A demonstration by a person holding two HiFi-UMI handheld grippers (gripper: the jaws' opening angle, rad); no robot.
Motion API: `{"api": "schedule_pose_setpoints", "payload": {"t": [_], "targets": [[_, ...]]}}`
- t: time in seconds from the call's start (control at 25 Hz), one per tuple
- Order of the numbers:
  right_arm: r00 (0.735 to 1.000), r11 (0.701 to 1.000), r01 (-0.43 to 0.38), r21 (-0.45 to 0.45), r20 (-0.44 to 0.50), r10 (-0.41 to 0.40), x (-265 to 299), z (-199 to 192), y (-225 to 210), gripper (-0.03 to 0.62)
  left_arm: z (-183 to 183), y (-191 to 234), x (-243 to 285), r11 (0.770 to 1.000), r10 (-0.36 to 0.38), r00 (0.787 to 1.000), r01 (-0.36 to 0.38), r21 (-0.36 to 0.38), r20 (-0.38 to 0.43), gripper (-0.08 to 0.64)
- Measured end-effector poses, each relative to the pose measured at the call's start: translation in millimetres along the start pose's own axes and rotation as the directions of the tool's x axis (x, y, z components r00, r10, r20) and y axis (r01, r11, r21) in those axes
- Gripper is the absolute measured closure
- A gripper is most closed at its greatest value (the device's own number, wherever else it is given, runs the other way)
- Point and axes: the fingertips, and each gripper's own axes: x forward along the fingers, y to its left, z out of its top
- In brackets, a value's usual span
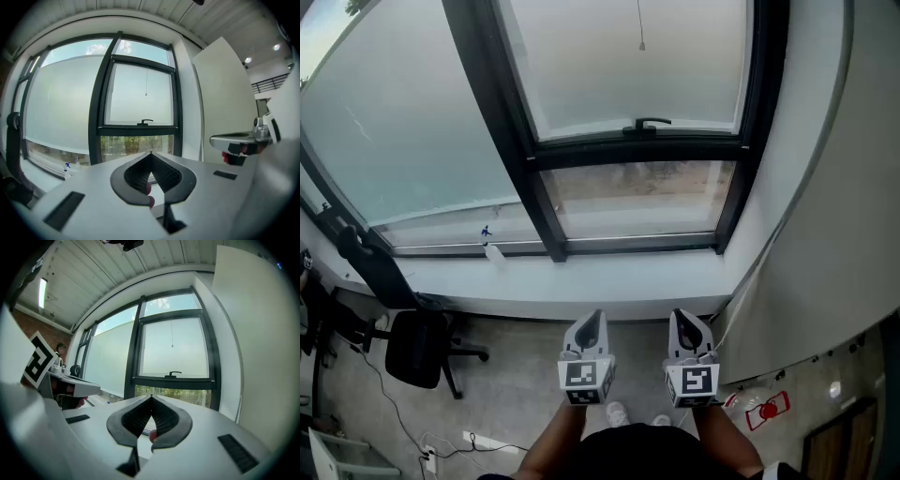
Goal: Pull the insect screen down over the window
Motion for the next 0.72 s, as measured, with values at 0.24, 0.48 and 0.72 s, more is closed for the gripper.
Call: {"api": "schedule_pose_setpoints", "payload": {"t": [0.24,0.48,0.72], "targets": [[1.0,1.0,0.001,-0.003,-0.008,-0.001,-2,0,-1,0.589,1,-8,-3,0.999,-0.006,1.0,0.005,0.034,0.02,0.56],[1.0,1.0,-0.003,-0.005,0.014,0.003,-3,5,-3,0.589,4,-15,-5,0.999,-0.016,0.999,0.015,0.043,0.029,0.56],[1.0,1.0,-0.007,-0.007,-0.003,0.007,1,3,-2,0.589,3,-12,-4,0.998,-0.015,0.999,0.014,0.059,0.029,0.56]]}}
